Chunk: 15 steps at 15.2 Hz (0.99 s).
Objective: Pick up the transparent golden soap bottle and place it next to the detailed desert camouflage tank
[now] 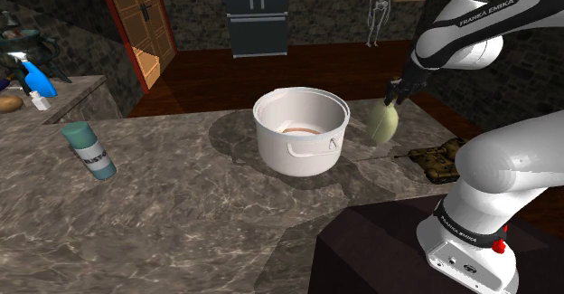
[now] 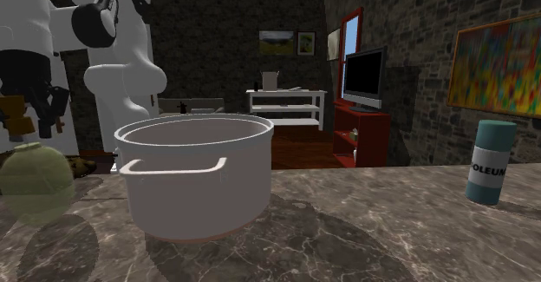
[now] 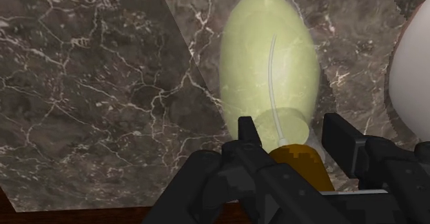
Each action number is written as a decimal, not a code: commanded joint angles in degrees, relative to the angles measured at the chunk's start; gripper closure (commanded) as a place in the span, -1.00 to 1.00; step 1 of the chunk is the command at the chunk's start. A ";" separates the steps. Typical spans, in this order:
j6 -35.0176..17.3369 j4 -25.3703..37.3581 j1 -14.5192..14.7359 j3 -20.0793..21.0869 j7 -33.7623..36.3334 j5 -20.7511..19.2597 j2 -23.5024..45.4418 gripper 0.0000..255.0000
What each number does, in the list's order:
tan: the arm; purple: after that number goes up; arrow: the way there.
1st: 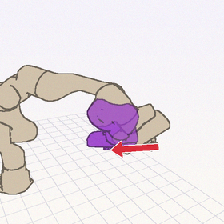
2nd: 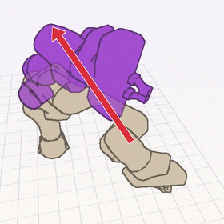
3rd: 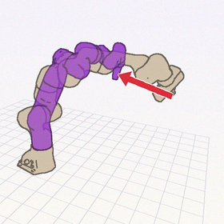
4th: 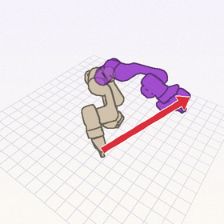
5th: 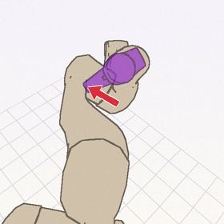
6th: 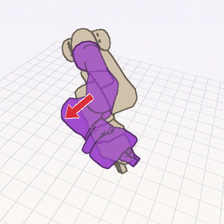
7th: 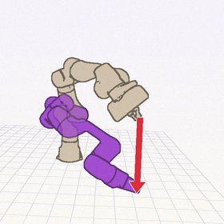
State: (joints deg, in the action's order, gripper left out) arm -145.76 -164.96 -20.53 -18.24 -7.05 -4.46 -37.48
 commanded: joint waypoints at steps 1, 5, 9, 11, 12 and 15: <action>-0.28 -0.04 0.04 -0.05 -0.04 0.02 0.16 1.00; -0.28 -0.04 0.04 -0.05 -0.04 0.02 0.16 1.00; -0.31 -0.04 0.04 -0.07 -0.05 0.02 0.20 -1.00; -0.28 -0.04 0.04 -0.05 -0.04 0.02 0.16 -1.00; 2.61 0.49 -0.56 0.43 0.19 -0.25 -2.17 -1.00; 10.38 2.52 -1.79 1.55 0.59 -0.61 -7.87 -1.00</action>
State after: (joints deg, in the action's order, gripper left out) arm -137.71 -163.37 -22.11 -16.92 -6.51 -5.05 -44.13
